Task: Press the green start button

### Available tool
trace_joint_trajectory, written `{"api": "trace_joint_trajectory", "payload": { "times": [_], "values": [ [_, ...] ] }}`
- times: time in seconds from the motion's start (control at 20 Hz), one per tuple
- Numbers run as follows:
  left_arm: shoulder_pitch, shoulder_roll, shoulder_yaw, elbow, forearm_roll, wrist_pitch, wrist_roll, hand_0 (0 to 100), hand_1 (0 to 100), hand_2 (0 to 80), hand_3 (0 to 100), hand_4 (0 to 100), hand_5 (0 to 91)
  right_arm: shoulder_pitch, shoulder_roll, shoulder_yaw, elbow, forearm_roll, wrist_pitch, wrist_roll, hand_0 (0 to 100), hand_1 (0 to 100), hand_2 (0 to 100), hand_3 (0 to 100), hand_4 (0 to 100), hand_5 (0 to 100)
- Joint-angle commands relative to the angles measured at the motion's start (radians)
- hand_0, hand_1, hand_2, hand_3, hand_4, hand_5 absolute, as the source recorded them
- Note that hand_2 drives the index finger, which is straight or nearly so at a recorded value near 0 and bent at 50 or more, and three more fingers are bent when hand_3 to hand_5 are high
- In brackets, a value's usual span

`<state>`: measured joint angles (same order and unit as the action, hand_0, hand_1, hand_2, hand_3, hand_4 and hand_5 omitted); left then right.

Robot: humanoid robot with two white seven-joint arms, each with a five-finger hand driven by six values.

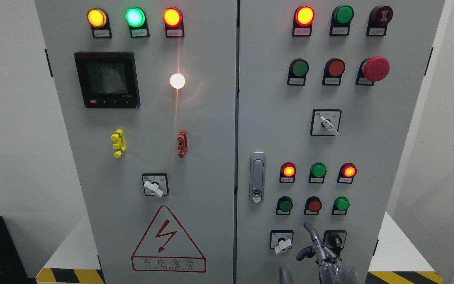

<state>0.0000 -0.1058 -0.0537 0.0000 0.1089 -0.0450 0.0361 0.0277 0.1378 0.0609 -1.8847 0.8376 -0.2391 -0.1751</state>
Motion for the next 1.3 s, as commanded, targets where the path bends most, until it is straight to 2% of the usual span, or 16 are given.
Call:
{"api": "trace_joint_trajectory", "payload": {
  "times": [0.0,0.15,0.3,0.45,0.6,0.75,1.25],
  "values": [
    [-0.023,0.0,0.0,-0.028,0.0,0.001,-0.001,12,56,0.0,0,0,0.0,0.064,0.0,0.019,-0.096,-0.236,0.001,0.037,0,18,0,29,30,34],
    [-0.023,0.0,0.0,-0.028,0.0,0.001,-0.001,12,56,0.0,0,0,0.0,0.083,0.0,0.034,-0.105,-0.343,0.001,0.058,0,14,0,22,21,23],
    [-0.023,0.0,0.0,-0.028,0.0,0.001,-0.001,12,56,0.0,0,0,0.0,0.092,0.0,0.04,-0.106,-0.44,0.015,0.117,0,10,0,15,12,8],
    [-0.023,0.001,0.0,-0.028,0.0,0.001,-0.001,12,56,0.0,0,0,0.0,0.092,0.0,0.042,-0.106,-0.514,0.04,0.154,0,6,0,7,3,0],
    [-0.023,0.0,0.0,-0.028,0.0,0.001,-0.001,12,56,0.0,0,0,0.0,0.092,0.0,0.045,-0.105,-0.546,0.041,0.16,0,3,0,2,0,0],
    [-0.023,0.0,0.0,-0.028,0.0,0.001,-0.001,12,56,0.0,0,0,0.0,0.092,-0.001,0.048,-0.105,-0.56,0.056,0.161,0,2,0,0,0,0],
    [-0.023,0.0,0.0,-0.028,0.0,0.001,-0.001,12,56,0.0,0,0,0.0,0.092,0.0,0.059,-0.106,-0.589,0.072,0.161,0,0,0,0,0,0]
  ]
}}
